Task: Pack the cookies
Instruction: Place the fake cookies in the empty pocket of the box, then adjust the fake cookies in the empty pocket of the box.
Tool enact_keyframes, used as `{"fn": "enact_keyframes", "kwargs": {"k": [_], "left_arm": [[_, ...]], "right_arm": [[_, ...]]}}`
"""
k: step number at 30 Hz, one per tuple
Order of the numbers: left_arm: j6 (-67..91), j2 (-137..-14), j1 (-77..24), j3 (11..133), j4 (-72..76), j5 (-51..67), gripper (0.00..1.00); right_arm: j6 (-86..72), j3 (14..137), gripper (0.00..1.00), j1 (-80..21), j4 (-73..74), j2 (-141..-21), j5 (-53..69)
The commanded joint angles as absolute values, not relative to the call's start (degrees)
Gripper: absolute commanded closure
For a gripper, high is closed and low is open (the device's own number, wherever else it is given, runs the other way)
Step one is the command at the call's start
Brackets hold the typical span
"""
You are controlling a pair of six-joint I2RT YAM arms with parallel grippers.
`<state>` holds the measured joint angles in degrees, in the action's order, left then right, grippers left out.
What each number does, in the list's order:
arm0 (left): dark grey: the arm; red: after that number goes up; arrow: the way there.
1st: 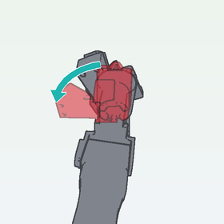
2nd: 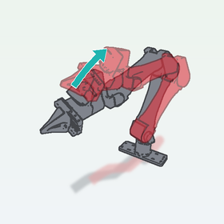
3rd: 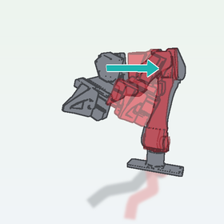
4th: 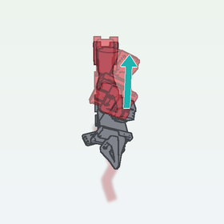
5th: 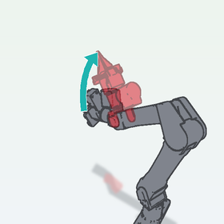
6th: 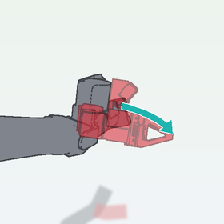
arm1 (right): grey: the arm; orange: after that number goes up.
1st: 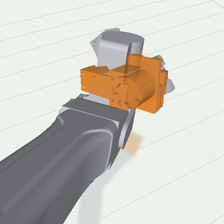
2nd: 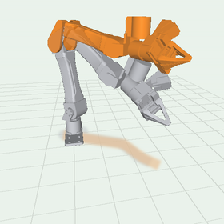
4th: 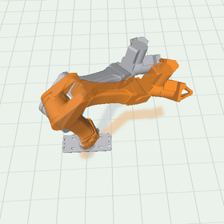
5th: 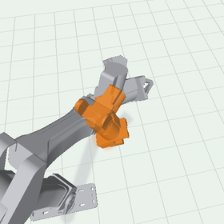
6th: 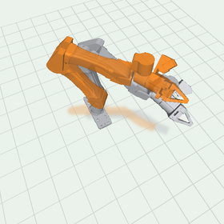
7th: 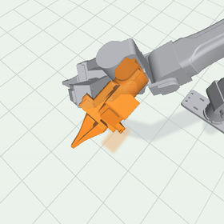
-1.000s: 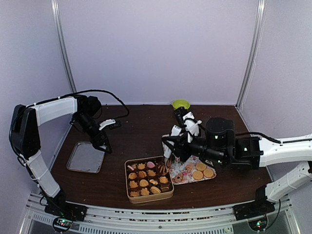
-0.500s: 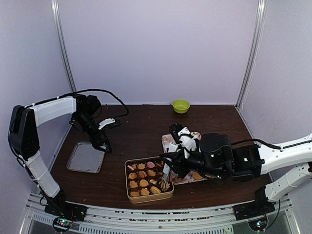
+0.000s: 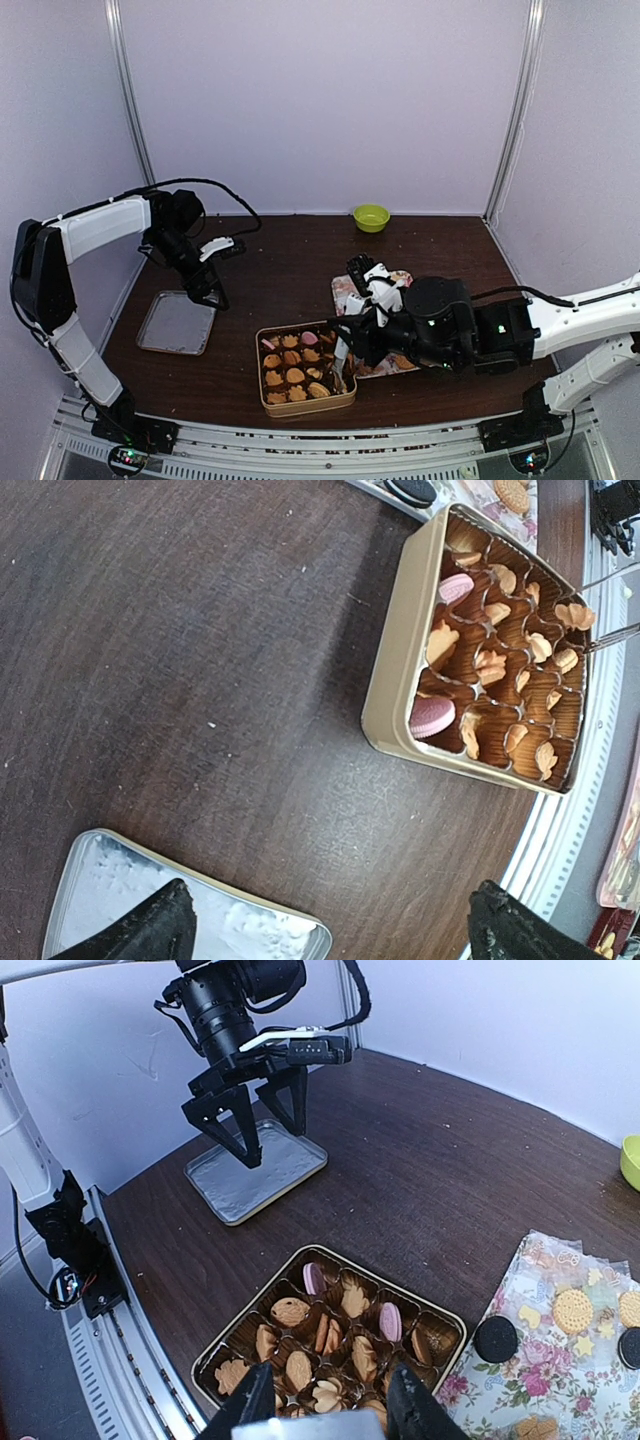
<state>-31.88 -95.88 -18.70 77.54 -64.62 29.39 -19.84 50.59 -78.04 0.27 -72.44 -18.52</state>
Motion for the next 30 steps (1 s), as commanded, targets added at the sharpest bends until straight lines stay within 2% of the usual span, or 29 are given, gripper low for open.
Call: {"fn": "enact_keyframes", "kwargs": {"k": [1,14,24,30], "left_arm": [[-32.43,-95.02,-18.28,76.66,-63.71,30.73,0.02],[-32.77,-95.92,-18.27,76.91,-64.24,30.49,0.02],[-33.30,-96.33,-18.28,76.81,-64.48,30.35,0.03],[-33.59,-96.34,-18.26,76.75,-64.73,30.63,0.03]], "right_arm": [[-19.60,51.75,0.62,-78.22,1.69,-72.31,-20.82],[-18.05,52.27,0.66,-78.19,2.76,-68.92,-21.30],[-17.61,53.79,0.71,-78.77,3.71,-71.28,-20.13],[-17.41,54.24,0.68,-78.82,3.58,-71.63,-19.02]]}}
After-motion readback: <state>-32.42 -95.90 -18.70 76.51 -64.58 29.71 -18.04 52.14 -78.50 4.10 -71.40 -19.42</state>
